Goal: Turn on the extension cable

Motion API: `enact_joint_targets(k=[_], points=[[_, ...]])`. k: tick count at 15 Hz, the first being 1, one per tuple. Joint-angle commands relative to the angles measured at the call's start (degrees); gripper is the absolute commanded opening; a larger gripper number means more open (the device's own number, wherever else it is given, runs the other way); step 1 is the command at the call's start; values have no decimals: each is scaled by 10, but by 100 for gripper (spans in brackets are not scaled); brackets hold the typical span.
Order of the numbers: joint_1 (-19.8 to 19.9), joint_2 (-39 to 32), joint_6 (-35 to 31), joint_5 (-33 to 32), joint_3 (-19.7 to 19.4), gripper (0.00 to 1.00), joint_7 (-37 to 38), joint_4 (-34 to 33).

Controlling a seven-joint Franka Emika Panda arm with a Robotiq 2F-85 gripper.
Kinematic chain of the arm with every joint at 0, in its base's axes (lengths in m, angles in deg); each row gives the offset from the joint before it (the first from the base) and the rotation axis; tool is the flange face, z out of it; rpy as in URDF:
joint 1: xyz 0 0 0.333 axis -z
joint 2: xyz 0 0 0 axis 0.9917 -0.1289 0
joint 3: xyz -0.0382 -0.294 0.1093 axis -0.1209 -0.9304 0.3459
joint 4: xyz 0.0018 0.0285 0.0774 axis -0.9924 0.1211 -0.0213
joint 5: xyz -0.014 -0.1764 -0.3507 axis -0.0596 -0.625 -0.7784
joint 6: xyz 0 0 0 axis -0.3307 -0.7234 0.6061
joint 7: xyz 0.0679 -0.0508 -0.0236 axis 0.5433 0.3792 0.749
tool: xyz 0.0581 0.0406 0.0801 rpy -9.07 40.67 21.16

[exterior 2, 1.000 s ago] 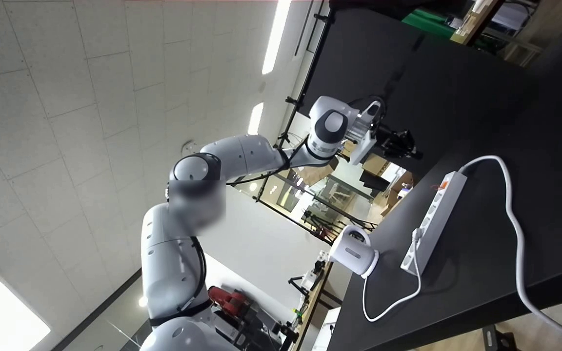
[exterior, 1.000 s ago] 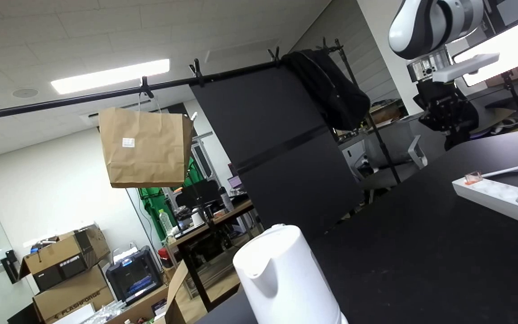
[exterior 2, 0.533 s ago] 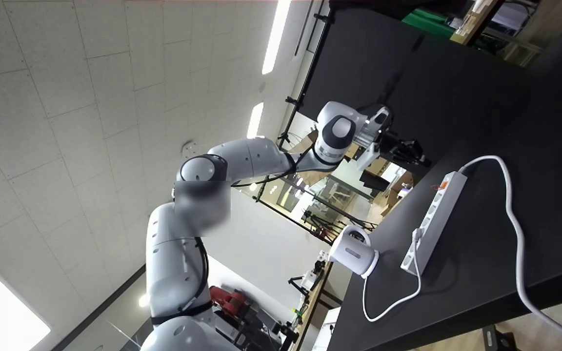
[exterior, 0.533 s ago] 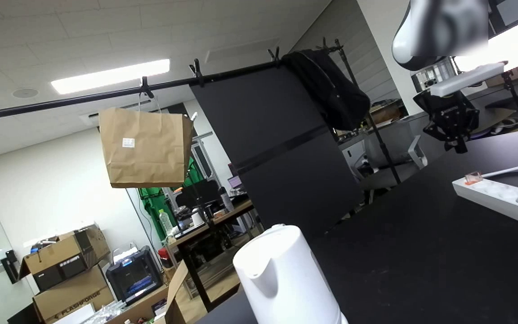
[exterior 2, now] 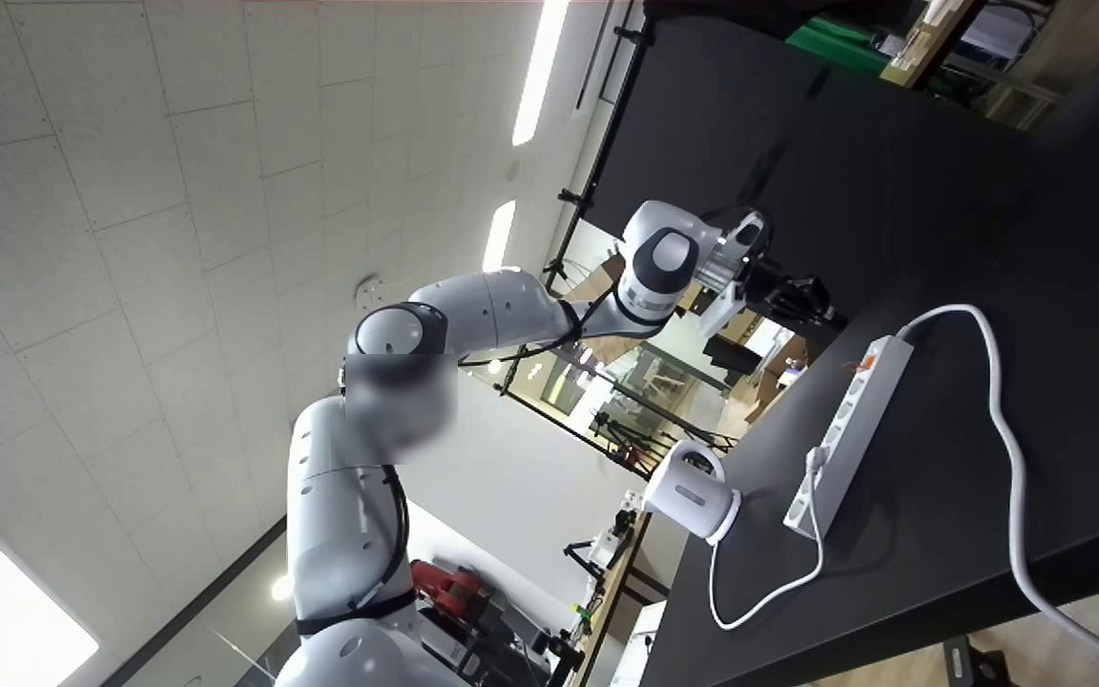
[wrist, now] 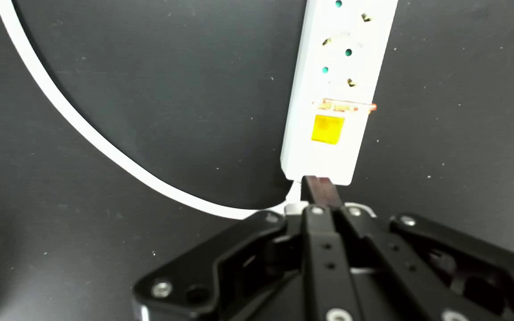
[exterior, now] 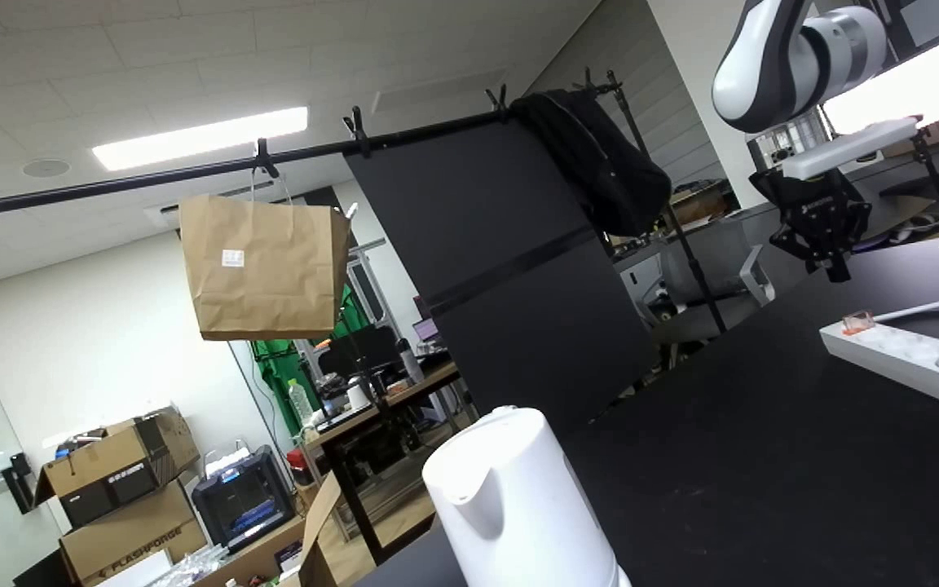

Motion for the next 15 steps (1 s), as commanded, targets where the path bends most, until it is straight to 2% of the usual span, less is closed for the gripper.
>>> enact_joint_targets(k=[1,15], points=[[0,-1,2,1,-1,1,-1,-2],[0,-3,-10,13,9,0,-4,21]])
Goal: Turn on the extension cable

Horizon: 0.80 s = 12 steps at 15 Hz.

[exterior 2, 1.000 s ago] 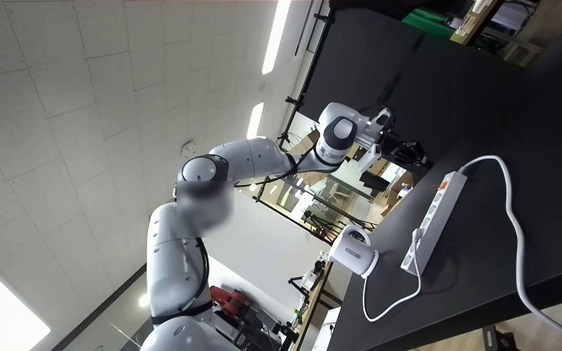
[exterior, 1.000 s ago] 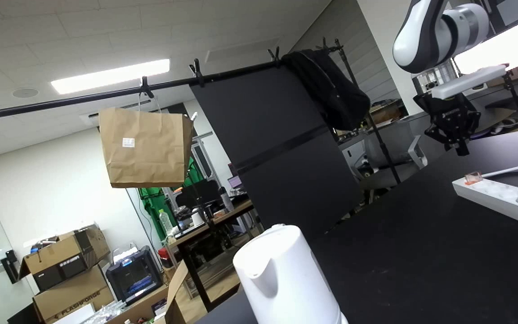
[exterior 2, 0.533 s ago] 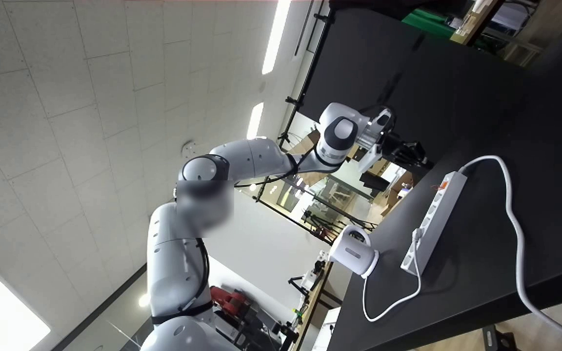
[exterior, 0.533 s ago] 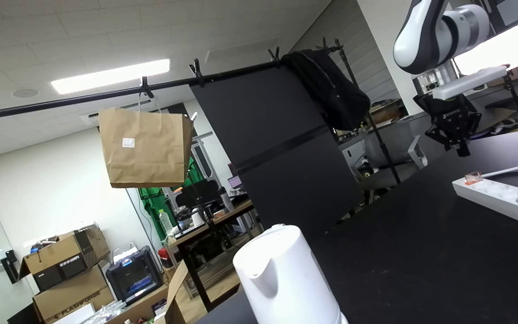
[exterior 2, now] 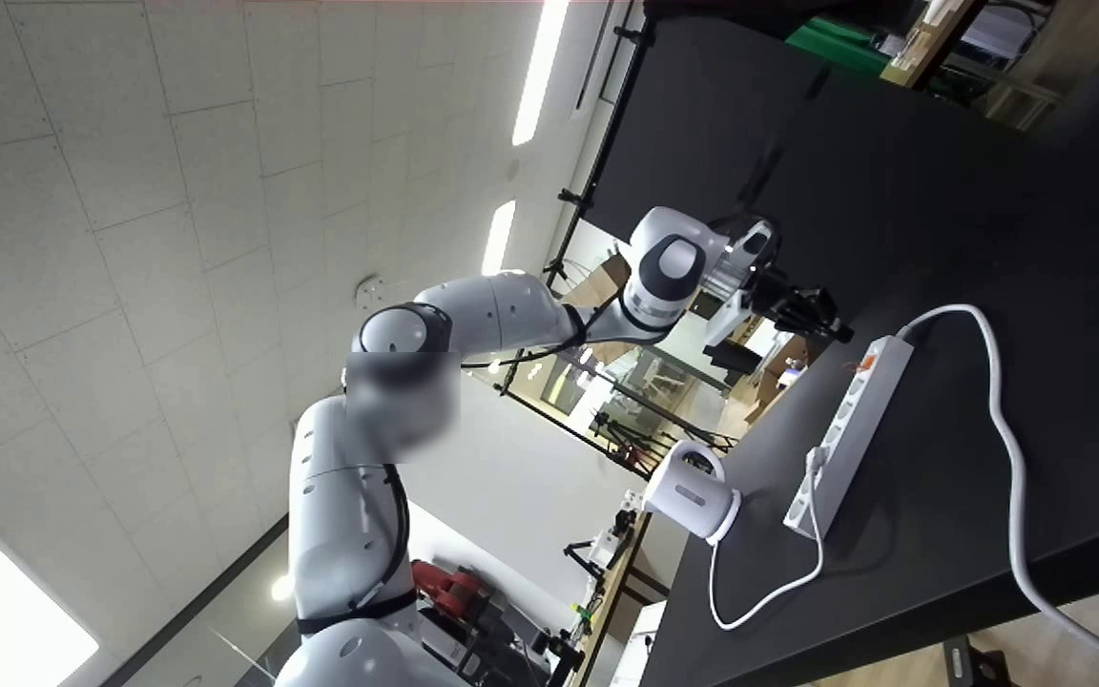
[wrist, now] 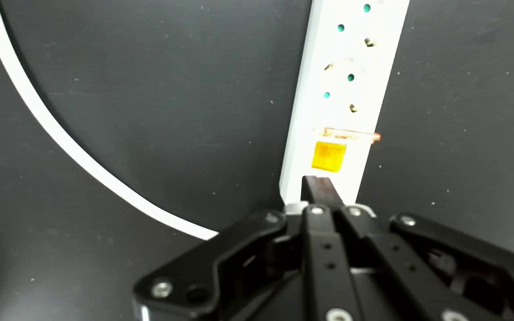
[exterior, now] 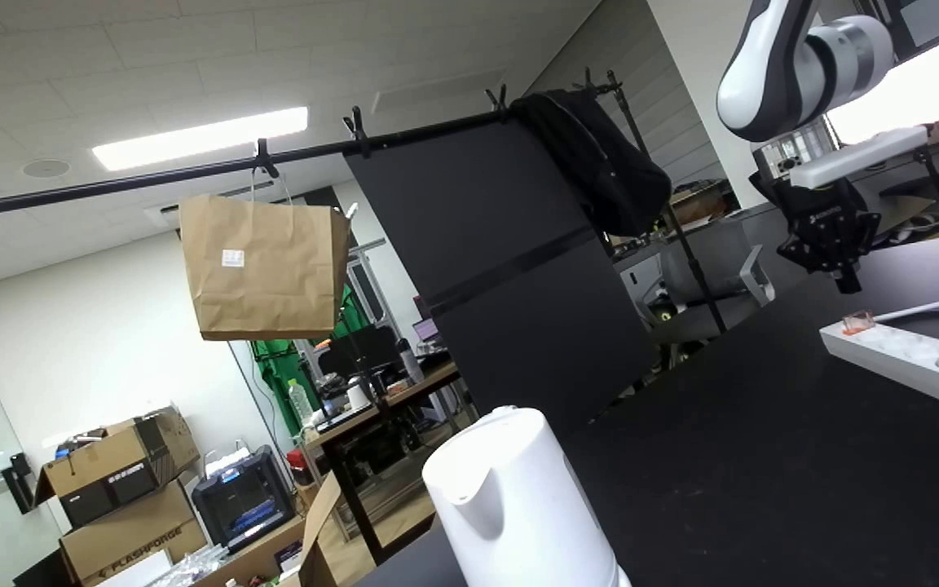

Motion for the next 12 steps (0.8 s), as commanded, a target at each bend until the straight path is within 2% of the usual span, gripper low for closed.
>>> enact_joint_targets(k=[1,6,12], points=[[0,3,-13,12,5,0,2,13],[8,-7,-56,42,25,0,-12,22],[9,-21,-73,55,32,0,-18,22]])
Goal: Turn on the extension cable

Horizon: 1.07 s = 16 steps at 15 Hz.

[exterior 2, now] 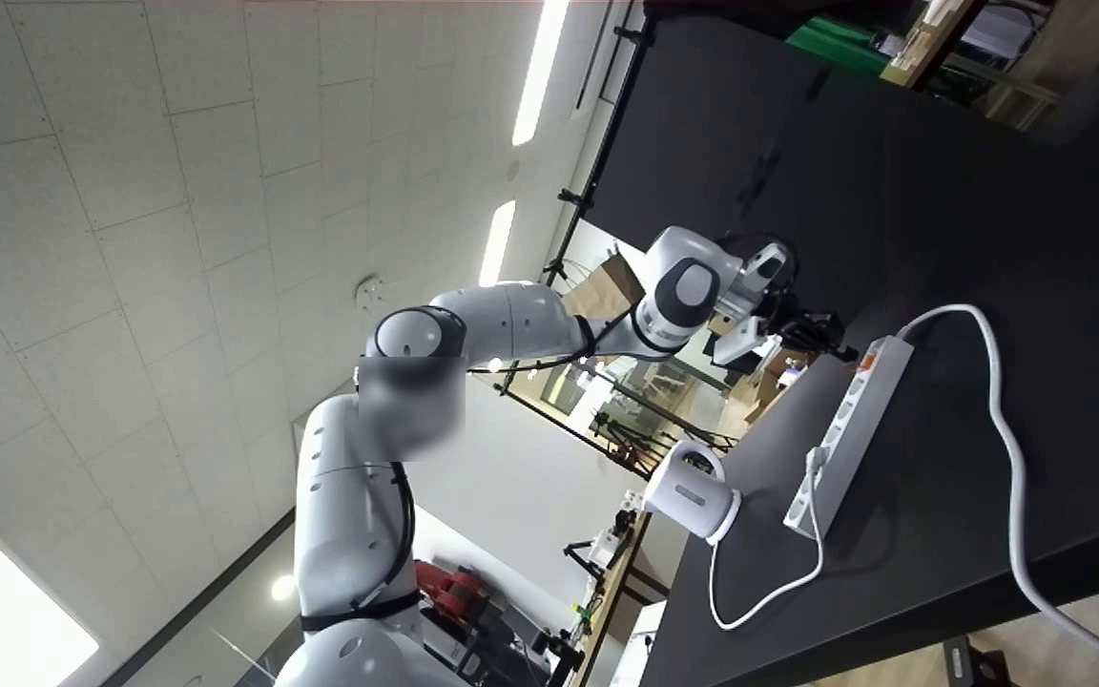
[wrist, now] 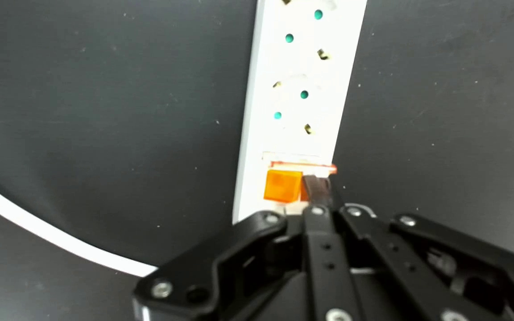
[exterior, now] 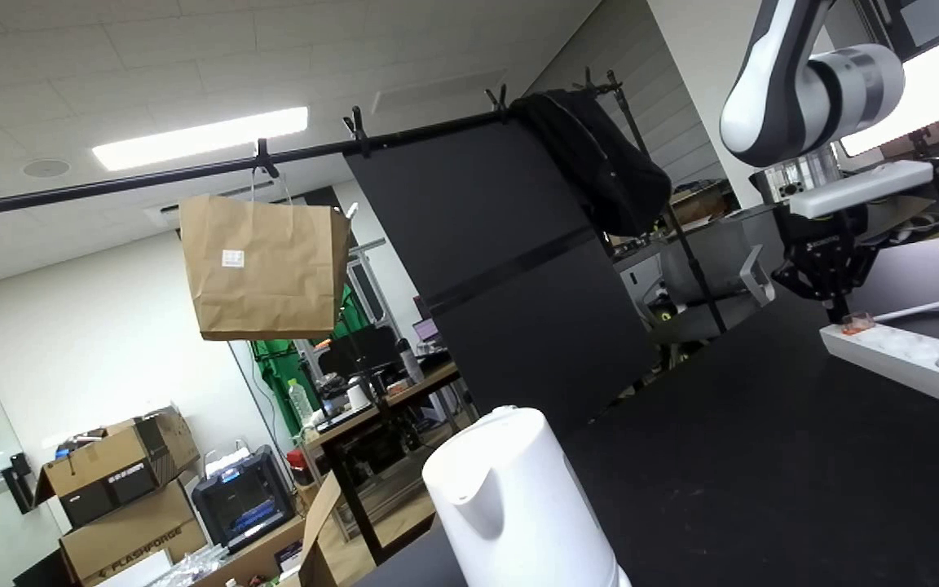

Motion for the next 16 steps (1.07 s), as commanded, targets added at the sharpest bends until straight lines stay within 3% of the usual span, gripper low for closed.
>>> enact_joint_targets(k=[1,16], points=[[8,-2,-10,12,5,0,-6,1],[0,-21,-20,-3,-5,0,1,-9]])
